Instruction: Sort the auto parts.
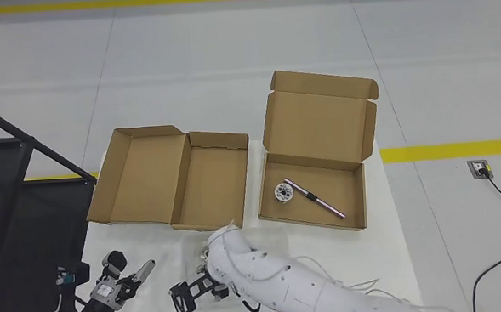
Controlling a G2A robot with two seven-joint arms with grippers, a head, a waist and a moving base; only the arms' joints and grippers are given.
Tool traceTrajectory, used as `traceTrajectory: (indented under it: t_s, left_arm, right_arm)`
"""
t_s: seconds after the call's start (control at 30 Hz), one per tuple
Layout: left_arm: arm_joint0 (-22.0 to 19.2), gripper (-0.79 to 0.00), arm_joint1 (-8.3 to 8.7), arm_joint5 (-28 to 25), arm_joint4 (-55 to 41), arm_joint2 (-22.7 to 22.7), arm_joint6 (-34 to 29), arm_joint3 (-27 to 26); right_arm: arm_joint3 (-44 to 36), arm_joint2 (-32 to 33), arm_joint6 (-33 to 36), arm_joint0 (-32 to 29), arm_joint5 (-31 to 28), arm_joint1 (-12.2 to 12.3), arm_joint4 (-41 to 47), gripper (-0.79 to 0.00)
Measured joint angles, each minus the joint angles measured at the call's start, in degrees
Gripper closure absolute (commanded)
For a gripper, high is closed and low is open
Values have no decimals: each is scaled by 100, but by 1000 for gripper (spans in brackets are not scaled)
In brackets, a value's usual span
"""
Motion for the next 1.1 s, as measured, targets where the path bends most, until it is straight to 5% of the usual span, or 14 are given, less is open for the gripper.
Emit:
traceTrajectory:
  t_s: [1.1]
  left_arm:
    - [-7,-785,10,-73,86,34,-5,26]
  right_arm:
    - [1632,-572,-1341,304,-380,-886,-1143,-486]
